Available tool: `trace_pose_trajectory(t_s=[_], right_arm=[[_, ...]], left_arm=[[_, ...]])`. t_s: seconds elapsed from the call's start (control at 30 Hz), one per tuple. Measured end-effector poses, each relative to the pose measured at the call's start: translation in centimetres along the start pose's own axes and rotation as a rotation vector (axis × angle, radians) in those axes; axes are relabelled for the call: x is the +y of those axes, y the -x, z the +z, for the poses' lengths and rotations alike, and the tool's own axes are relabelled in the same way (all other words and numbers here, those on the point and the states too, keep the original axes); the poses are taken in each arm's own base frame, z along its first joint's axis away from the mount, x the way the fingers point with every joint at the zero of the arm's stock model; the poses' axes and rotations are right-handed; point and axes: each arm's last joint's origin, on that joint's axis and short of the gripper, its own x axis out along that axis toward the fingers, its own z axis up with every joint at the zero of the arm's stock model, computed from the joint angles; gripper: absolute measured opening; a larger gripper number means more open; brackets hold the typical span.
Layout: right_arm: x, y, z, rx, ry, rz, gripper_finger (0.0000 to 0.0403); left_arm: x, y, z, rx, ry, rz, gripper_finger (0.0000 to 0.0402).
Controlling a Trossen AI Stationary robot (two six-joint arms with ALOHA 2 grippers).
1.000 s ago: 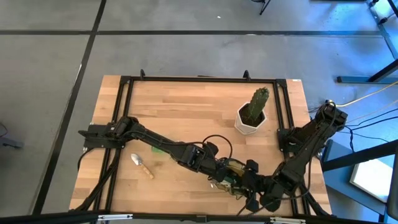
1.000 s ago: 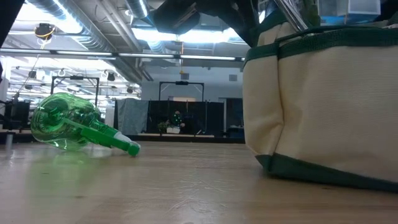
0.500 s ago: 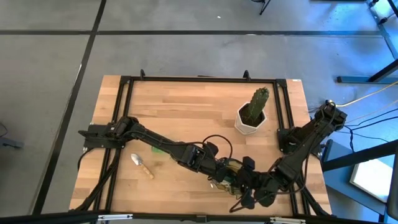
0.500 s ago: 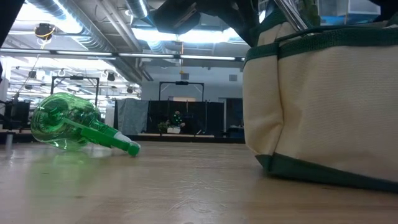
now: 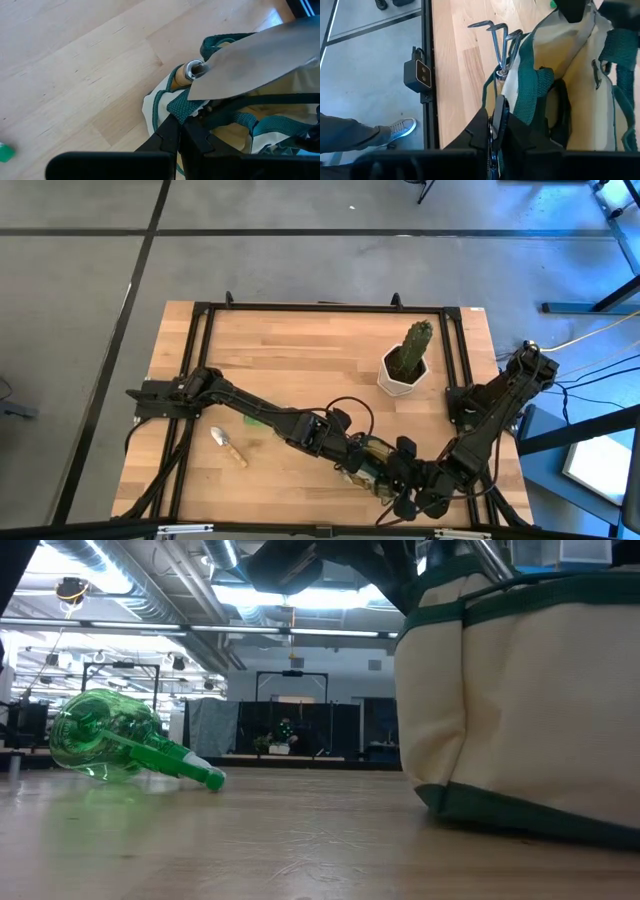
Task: Pick & Place Garden tools in Gardening bag
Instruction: Put the grafting pruner into the side pocket of the white bag
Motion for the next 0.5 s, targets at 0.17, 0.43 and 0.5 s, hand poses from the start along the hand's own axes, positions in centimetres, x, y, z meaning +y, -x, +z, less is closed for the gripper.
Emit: trace_pose_trajectory(t_s=[0.17,0.43,0.5], right_arm=[[0.1,0.2,-0.3,-0.001,0.014,-0.008,0.0028],[-0.2,-0.1,-1.2,-0.067,0.045,-0.096,0.0028],[-0.3,-0.6,-1.7,-0.068,0.022,-0.116,0.0028]], left_arm=[[0.0,0.0,0.0,-0.003,0.011,0.002,0.0001],[0.1,-0.1,0.3,-0.009,0.028,0.006,0.0001],[0.1,-0.1,0.3,-0.006,0.032,0.005,0.0001]])
